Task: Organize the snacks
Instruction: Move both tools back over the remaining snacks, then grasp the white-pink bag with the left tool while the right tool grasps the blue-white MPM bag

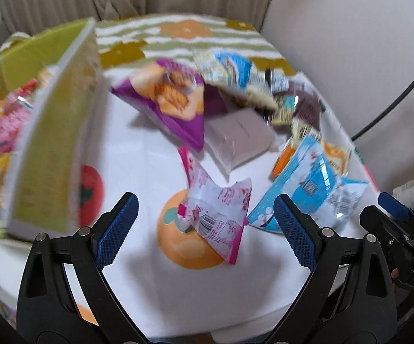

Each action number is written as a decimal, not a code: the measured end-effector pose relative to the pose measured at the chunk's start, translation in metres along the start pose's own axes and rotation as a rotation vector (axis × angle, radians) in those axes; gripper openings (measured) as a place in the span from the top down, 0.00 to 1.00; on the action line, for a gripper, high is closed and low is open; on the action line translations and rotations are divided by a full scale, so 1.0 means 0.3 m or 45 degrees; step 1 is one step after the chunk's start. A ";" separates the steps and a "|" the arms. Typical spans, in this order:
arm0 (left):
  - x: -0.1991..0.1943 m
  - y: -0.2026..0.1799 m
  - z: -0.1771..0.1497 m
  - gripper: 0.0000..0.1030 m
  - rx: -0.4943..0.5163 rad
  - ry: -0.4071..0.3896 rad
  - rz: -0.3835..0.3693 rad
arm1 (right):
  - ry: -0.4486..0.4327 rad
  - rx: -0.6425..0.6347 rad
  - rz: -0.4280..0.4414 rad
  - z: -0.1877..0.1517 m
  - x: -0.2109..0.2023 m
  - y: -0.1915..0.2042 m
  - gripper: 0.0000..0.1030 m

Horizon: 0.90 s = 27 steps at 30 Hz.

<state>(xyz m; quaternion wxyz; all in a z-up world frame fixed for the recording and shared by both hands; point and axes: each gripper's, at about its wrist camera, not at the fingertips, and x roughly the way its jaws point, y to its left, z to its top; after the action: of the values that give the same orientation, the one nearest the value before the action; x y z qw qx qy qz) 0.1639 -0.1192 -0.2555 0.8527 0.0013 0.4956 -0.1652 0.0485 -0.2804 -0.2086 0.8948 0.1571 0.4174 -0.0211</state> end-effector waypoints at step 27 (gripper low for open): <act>0.209 -0.019 -0.049 0.49 0.142 0.127 -0.111 | 0.118 0.137 -0.028 -0.055 0.249 -0.009 0.12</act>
<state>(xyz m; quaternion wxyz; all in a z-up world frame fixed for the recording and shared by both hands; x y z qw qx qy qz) 0.1784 -0.1397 -0.3151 0.8176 0.0354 0.5271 -0.2290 0.0844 -0.2711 -0.2756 0.8644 0.2013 0.4584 -0.0459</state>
